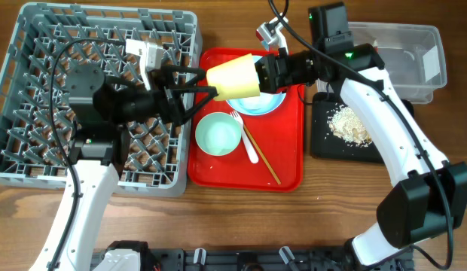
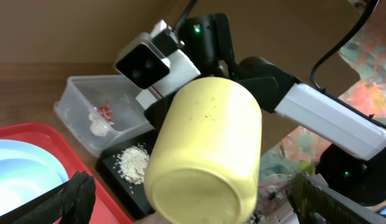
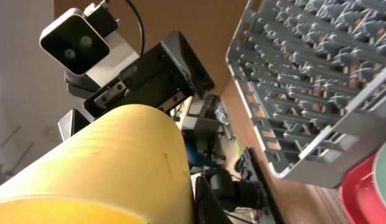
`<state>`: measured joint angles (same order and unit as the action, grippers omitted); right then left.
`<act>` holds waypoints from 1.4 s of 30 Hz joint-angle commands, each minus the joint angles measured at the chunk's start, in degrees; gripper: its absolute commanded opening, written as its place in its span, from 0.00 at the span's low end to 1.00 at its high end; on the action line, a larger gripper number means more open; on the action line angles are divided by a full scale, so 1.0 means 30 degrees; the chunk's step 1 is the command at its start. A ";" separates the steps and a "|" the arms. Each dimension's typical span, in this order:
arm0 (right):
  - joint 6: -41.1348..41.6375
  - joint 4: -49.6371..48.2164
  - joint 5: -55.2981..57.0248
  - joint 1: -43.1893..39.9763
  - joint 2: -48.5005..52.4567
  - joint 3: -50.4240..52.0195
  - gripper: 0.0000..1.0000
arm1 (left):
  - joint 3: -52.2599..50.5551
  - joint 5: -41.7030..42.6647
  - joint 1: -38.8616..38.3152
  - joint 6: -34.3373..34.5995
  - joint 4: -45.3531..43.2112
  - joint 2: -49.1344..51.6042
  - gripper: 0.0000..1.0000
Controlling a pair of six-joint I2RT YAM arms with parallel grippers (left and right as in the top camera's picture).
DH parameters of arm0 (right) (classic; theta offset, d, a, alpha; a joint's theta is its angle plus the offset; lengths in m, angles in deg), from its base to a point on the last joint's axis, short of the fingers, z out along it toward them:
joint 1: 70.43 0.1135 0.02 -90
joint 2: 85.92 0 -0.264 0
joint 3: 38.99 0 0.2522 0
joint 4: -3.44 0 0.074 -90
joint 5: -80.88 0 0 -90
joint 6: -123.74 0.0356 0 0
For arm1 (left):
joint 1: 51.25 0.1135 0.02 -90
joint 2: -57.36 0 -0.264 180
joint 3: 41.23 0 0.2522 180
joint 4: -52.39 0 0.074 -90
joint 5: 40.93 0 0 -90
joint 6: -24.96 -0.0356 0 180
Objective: Sort waste into correct bins and load items into the dishwasher rack
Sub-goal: 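Hand the yellow cup from right gripper to left gripper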
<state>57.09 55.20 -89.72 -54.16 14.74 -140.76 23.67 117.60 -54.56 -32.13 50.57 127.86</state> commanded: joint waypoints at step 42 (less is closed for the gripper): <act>0.1778 -0.1800 -0.1020 0.1843 0.0066 -0.0182 0.04 | 0.0211 0.0874 -0.0860 0.0342 -0.1588 0.0073 0.64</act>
<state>62.23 50.18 -90.49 -49.19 14.74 -140.76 23.67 119.72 -56.99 -31.02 45.87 127.86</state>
